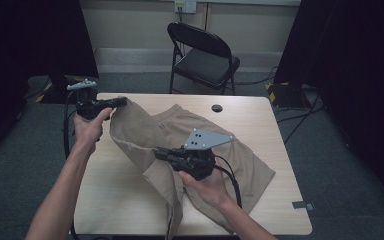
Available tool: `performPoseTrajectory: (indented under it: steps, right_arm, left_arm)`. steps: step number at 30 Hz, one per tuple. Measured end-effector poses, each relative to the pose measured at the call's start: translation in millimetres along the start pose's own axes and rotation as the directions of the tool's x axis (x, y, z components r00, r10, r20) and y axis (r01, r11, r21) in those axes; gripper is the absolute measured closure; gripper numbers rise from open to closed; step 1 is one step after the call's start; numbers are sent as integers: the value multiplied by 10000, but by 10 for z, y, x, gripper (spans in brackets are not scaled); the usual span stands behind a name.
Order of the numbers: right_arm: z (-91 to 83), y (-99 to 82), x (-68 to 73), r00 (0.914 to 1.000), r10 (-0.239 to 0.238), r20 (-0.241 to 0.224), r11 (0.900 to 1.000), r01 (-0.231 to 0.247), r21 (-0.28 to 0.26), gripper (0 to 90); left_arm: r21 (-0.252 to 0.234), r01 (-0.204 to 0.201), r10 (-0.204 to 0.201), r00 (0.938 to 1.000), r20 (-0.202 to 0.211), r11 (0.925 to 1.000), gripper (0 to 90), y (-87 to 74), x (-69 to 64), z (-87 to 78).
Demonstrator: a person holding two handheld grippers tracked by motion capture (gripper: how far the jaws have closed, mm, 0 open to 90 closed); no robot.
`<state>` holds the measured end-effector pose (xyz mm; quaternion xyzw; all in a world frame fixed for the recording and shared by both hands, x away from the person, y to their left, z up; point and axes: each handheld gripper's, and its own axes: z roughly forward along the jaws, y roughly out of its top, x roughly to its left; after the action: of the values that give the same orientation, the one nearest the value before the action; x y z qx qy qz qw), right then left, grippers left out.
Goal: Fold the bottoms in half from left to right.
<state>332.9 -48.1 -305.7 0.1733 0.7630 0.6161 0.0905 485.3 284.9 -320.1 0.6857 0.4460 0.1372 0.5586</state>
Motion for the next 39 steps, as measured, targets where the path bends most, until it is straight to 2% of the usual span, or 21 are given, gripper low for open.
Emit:
performPoseTrajectory:
  steps: [6, 8, 11, 14, 16, 19, 20, 21, 25, 31, 33, 34, 35, 37, 39]
  right_arm:
    - [-11, 185, 68, 9993, -369, -80, 9988, 367, -314, 893]
    - [-15, 239, 85, 9990, -449, -83, 9981, 445, -429, 893]
    - [-27, 304, 97, 9982, -586, -110, 9968, 579, -557, 893]
    - [-68, 411, 84, 9964, -851, -1, 9943, 849, -644, 893]
    - [-78, 414, 78, 9966, -825, 5, 9944, 823, -665, 893]
    - [-100, 360, 33, 9974, -712, 106, 9950, 717, -688, 893]
    - [-108, 279, -8, 9985, -508, 197, 9965, 520, -660, 893]
    - [-111, 244, -25, 9986, -477, 225, 9970, 490, -595, 893]
    - [-173, 165, -84, 9981, -468, 409, 9984, 480, -296, 893]
    - [-470, 66, -223, 9942, -233, 1049, 9987, 280, -432, 893]
    - [-577, 0, -277, 9917, -138, 1277, 9986, 203, -498, 892]
    - [-577, 0, -277, 9917, -138, 1277, 9986, 203, -498, 892]
    - [-679, -84, -342, 9886, 58, 1505, 9988, 16, -496, 892]
    - [-757, -148, -387, 9852, 165, 1706, 9990, -90, -447, 892]
    - [-848, -217, -435, 9798, 287, 1977, 9991, -218, -371, 892]
  left_arm:
    - [-87, -50, 49, 9999, -127, 9999, 899, 116, -16, -71]
    - [-192, -264, 259, 9993, -265, 9995, 899, 182, -52, -100]
    - [-184, -386, 381, 9990, -241, 9991, 899, 241, -83, -108]
    - [-404, -580, 573, 9982, -200, 9975, 900, 342, -140, -119]
    - [-406, -646, 640, 9978, -161, 9971, 900, 355, -148, -108]
    - [-240, -541, 534, 9981, -309, 9982, 900, 318, -118, -15]
    - [-209, -511, 505, 9983, -285, 9985, 900, 266, -119, 76]
    - [-209, -511, 505, 9983, -285, 9985, 900, 266, -119, 76]
    - [-309, -227, 226, 9997, -46, 9993, 900, 218, -177, 252]
    - [-299, -215, 217, 9997, 66, 9993, 900, 268, -261, 435]
    - [-242, -325, 327, 9994, 85, 9992, 900, 293, -299, 518]
    - [-242, -325, 327, 9994, 85, 9992, 900, 293, -299, 518]
    - [-194, -322, 325, 9993, 183, 9993, 900, 301, -323, 608]
    - [-138, -314, 317, 9993, 204, 9994, 900, 301, -332, 654]
    - [14, -324, 324, 9993, 208, 9995, 899, 299, -350, 781]
